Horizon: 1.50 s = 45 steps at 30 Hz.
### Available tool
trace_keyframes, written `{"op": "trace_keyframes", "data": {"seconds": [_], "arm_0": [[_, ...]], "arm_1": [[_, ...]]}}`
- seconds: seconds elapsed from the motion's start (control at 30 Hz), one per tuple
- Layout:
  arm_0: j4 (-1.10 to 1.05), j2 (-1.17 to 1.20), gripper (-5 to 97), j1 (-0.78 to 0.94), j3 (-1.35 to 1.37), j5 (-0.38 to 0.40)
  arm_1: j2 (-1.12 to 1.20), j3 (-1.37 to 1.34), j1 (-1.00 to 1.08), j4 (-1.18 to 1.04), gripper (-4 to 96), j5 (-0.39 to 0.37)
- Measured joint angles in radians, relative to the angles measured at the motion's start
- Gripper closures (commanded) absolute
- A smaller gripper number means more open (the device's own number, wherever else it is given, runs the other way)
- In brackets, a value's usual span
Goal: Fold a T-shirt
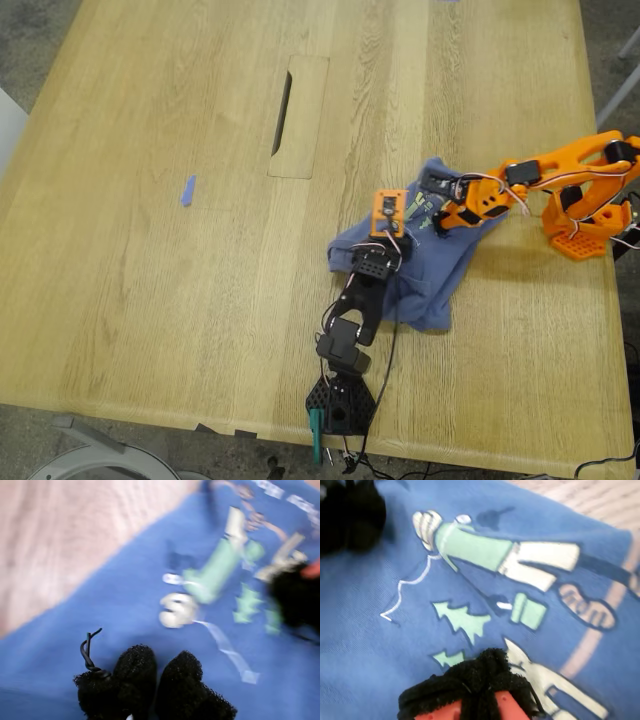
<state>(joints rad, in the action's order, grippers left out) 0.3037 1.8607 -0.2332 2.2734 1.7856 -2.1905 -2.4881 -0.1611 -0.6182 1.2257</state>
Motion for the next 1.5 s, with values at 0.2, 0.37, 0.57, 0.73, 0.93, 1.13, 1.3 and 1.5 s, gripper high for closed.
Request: {"op": "trace_keyframes", "data": {"seconds": [0.2,0.37,0.57,0.73,0.93,1.13,1.3,1.5], "arm_0": [[-0.002,0.000,85,0.137,0.040,0.005],[-0.003,0.000,84,0.201,0.084,0.005],[-0.006,0.003,84,0.272,0.147,0.005],[-0.002,0.025,84,0.330,0.167,0.005],[0.075,0.080,84,0.457,0.176,0.005],[0.144,0.160,84,0.687,0.195,0.000],[0.198,0.233,84,0.833,0.222,-0.002],[0.227,0.362,85,1.037,0.353,-0.002]], "arm_1": [[-0.333,-0.225,0.086,-0.140,91.4,0.003],[-0.663,-0.368,0.192,-0.339,91.4,0.000],[-0.905,-0.396,0.394,-0.552,91.4,0.031],[-0.986,-0.407,0.534,-0.612,91.4,0.034],[-1.150,-0.449,0.758,-0.732,91.4,0.040],[-1.190,-0.468,0.997,-0.741,91.4,0.049],[-1.198,-0.492,1.220,-0.723,91.4,0.057],[-1.200,-0.538,1.460,-0.687,91.4,0.057]]}}
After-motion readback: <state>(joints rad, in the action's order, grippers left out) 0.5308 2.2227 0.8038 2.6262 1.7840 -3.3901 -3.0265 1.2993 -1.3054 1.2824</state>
